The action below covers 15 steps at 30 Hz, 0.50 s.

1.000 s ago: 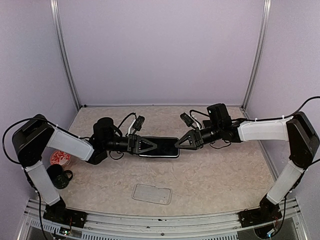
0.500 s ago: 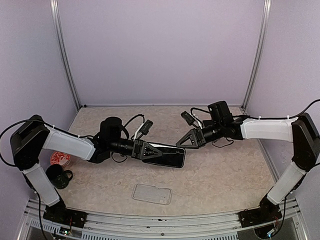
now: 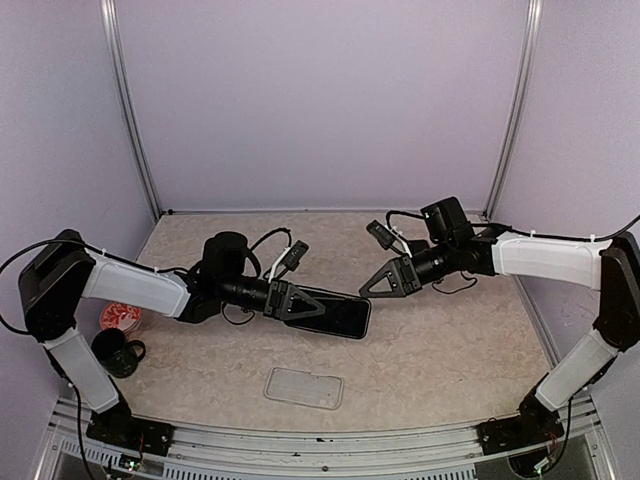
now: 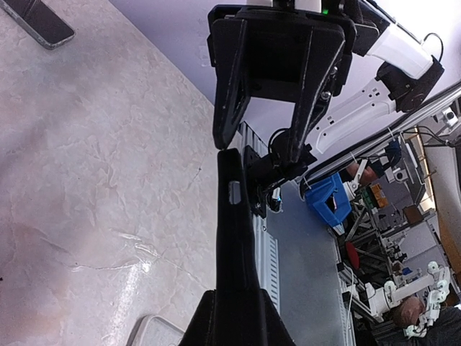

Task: Put the phone into the phone case
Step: Press the phone with the phone case.

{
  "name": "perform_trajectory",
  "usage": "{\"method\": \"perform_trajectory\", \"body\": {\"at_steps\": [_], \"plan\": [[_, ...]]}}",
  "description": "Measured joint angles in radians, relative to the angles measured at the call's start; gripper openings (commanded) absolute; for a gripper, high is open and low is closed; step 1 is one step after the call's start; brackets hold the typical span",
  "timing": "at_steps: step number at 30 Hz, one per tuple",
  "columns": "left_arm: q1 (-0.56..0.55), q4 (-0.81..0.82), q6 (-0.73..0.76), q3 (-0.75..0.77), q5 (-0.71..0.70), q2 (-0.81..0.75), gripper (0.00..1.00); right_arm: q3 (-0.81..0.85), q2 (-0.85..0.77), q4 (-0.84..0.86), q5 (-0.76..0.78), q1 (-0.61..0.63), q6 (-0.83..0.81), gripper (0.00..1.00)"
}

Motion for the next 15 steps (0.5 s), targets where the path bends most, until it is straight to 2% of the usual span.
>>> {"method": "perform_trajectory", "body": {"at_steps": [6,15], "plan": [[-0.005,-0.018,0.014,0.013,0.0,-0.002,0.0,0.002,0.0,-0.035,0.03,0.0,-0.027,0.39],[-0.01,-0.044,0.034,0.014,0.0,-0.01,0.0,0.002,0.0,-0.066,0.056,0.006,-0.056,0.31]]}}
